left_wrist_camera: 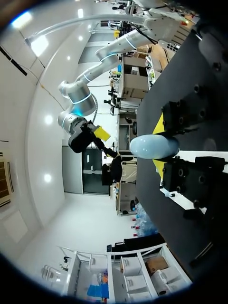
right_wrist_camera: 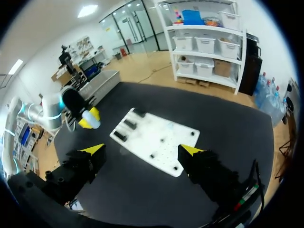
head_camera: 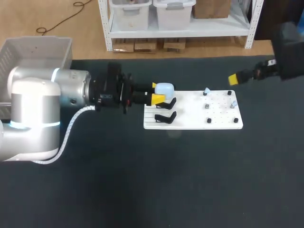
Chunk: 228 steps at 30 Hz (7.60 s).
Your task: Pick up each earbud case from the left stands, insert the matching earbuds, close the lid, and place the case in the box.
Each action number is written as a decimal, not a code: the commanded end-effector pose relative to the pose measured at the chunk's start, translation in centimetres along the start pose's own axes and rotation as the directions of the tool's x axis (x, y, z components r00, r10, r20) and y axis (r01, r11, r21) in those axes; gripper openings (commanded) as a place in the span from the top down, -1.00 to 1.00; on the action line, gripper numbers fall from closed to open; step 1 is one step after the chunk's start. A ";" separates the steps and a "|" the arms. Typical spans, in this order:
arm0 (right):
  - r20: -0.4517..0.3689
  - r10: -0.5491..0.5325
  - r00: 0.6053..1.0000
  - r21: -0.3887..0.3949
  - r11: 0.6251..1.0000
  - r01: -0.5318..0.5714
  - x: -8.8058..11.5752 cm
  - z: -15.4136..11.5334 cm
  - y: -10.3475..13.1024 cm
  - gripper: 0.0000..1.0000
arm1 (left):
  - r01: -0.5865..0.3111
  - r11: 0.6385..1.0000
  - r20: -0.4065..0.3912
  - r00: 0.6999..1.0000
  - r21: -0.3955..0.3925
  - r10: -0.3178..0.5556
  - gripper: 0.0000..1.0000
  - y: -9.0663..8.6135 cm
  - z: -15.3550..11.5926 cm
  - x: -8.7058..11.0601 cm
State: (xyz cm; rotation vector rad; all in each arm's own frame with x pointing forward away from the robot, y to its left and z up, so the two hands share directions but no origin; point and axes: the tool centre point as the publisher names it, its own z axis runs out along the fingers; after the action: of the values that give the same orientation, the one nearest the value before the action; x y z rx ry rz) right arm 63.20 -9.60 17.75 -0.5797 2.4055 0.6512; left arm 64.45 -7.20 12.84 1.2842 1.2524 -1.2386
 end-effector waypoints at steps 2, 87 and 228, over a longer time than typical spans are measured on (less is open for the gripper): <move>-0.029 0.000 1.000 0.035 0.999 0.001 0.4 0.0 3.2 -1.00 | 0.008 0.999 -0.004 1.000 0.047 -0.007 1.00 0.8 0.1 0.4; -0.247 0.041 0.968 0.100 0.995 -0.017 -2.0 11.8 8.2 -1.00 | 0.003 0.997 -0.025 1.000 0.076 -0.001 1.00 1.0 0.4 0.7; -0.440 0.288 0.851 0.662 0.744 0.091 6.1 12.5 -12.4 0.35 | -0.042 0.997 0.049 0.998 0.064 0.039 1.00 1.2 0.1 0.6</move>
State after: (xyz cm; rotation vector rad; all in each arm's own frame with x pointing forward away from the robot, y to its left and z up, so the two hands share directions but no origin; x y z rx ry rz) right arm 70.42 -13.77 1.33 -0.3262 2.9395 -0.4256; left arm 65.64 -7.33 12.26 1.3153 1.1588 -1.2839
